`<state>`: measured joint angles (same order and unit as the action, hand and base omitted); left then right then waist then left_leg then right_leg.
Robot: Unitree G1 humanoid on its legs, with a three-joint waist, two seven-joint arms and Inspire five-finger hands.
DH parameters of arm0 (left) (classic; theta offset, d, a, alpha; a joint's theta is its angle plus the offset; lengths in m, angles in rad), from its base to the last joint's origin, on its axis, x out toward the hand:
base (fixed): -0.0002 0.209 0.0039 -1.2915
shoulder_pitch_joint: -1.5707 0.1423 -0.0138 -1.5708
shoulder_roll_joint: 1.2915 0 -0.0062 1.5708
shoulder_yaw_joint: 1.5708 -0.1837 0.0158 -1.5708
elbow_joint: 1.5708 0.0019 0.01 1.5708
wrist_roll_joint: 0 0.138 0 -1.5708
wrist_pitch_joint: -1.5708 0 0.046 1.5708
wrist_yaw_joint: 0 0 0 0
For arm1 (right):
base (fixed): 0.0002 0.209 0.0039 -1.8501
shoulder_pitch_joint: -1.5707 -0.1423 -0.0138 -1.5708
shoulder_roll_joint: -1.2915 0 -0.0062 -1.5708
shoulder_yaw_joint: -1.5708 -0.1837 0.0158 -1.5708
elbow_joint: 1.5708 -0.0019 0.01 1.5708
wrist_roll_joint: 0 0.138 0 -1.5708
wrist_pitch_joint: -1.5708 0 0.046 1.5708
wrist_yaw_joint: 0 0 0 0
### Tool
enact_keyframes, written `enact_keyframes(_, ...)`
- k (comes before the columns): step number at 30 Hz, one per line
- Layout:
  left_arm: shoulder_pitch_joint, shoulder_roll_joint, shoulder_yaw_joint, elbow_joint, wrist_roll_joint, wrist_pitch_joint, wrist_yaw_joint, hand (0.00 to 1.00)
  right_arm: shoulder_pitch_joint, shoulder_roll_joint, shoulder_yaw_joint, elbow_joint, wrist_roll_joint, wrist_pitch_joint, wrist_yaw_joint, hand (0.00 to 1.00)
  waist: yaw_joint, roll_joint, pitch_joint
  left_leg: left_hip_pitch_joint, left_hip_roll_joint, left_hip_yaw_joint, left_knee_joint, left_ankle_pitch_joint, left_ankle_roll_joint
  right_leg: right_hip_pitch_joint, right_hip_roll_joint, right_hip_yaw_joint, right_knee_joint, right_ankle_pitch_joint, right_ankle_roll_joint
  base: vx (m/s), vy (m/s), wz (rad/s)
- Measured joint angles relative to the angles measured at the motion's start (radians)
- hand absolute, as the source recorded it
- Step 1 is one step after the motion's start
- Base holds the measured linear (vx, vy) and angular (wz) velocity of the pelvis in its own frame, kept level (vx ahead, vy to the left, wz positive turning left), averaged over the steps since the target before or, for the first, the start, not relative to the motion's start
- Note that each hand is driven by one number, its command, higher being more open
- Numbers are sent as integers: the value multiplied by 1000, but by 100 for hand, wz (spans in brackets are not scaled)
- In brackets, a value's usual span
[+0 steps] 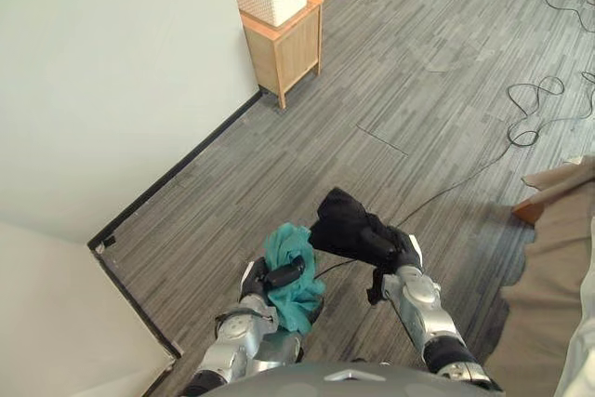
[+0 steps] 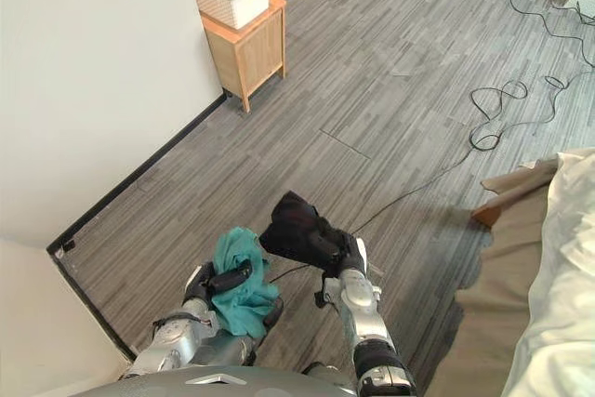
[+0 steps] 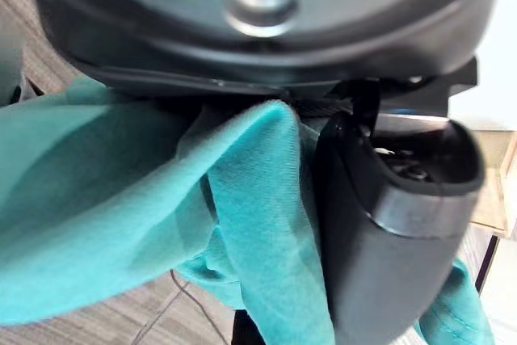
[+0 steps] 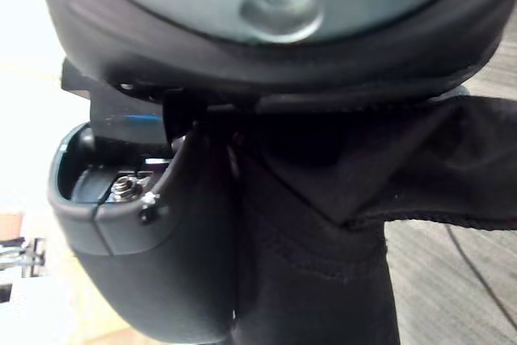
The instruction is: Tidy up the quilt and then pick up the clothes from the bed and put them into the laundry hamper
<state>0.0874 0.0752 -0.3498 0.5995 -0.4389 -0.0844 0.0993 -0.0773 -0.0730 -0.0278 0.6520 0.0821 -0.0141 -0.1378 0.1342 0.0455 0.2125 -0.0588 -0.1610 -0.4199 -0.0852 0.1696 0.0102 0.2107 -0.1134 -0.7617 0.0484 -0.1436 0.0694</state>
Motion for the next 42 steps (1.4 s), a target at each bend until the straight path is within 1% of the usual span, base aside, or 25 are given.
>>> enact_keyframes(4,2,3,2,0,0,0,0,0,24,2,1,-1,1,1,1,0,0,-3,2,5,0,4,-4,-2,-3,2,-3,10,2,1,3,-79,-29,-7)
enact_keyframes(5,3,3,3,0,0,0,0,0,40,5,1,-1,2,2,2,0,-1,-3,2,7,1,9,-4,-8,-10,2,-3,17,2,2,4,-77,-9,-15)
enact_keyframes(6,3,3,3,0,0,0,0,0,53,10,1,-2,3,2,3,0,-1,-3,2,9,3,15,-4,-12,-10,2,-3,24,2,4,7,-134,-14,-20)
enact_keyframes(11,4,9,6,0,-1,0,0,0,147,40,2,-60,5,6,17,0,-5,-4,2,12,7,35,-5,-15,-6,-1,-4,46,0,5,9,-79,-12,-13)
enact_keyframes(14,4,10,6,-1,-8,0,0,0,184,45,2,-80,5,6,24,0,-12,-4,2,12,6,43,-5,-20,2,-2,-7,53,-1,8,14,-55,-21,-7)
enact_keyframes(16,10,12,6,-2,-31,0,0,0,199,52,1,-81,4,6,24,0,-26,-9,1,13,6,49,-5,-21,2,-4,-9,56,-1,8,15,-24,-27,-5)
enact_keyframes(18,13,12,6,-3,-31,0,-1,0,223,56,-2,-104,4,7,24,0,-30,-10,0,13,6,59,-4,-23,3,-6,-10,63,-1,8,15,-17,-32,-9)
enact_keyframes(21,43,15,6,-47,-31,0,-6,0,267,73,-13,-152,3,7,23,0,-34,-14,-1,13,12,88,-4,-23,5,-17,-12,95,-1,8,14,-28,-48,-31)
enact_keyframes(23,44,15,5,-53,-31,0,-11,0,280,74,-20,-152,2,8,23,0,-35,-15,-1,18,16,99,-4,-26,5,-18,-12,108,-1,8,13,-43,-37,-18)
enact_keyframes(25,45,15,5,-58,-31,0,-15,0,286,77,-22,-152,2,8,22,0,-47,-17,-2,21,19,109,-4,-28,5,-17,-11,113,0,8,13,-59,-32,-12)
enact_keyframes(29,69,15,7,-58,-25,0,-15,0,303,89,-27,-152,0,8,18,0,-57,-31,-13,32,28,131,-5,-42,-4,-16,-9,138,0,8,12,-57,-29,-21)
enact_keyframes(36,76,12,15,-17,-21,3,-10,0,336,108,-51,-107,-39,19,-1,0,-59,-33,-19,33,33,137,-5,-47,-4,-15,-5,137,-1,7,10,-47,-21,-2)
enact_keyframes(42,70,10,43,23,-21,3,8,0,325,111,-52,-53,-36,26,-7,0,-61,-45,-33,35,32,137,-5,-45,-2,-13,-6,137,-3,7,10,-18,-6,0)
